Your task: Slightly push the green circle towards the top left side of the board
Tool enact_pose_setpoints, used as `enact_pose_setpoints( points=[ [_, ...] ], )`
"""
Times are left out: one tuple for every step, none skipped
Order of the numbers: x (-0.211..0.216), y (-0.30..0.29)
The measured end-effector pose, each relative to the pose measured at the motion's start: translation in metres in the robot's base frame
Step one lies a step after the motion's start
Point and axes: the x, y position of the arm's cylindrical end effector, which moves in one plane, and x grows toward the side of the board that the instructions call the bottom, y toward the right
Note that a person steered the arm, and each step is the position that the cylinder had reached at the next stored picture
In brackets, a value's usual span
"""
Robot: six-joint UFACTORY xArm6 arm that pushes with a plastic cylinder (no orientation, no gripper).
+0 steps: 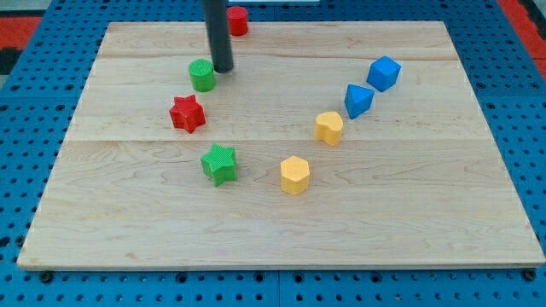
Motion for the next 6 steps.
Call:
enact_pose_setpoints(
  points=[
    [0.04, -0.005],
    [0.035, -0.035],
    [0.02, -0.037],
    [0.012, -0.032],
    [0.085, 0.02],
    [0.148, 0.062]
  ],
)
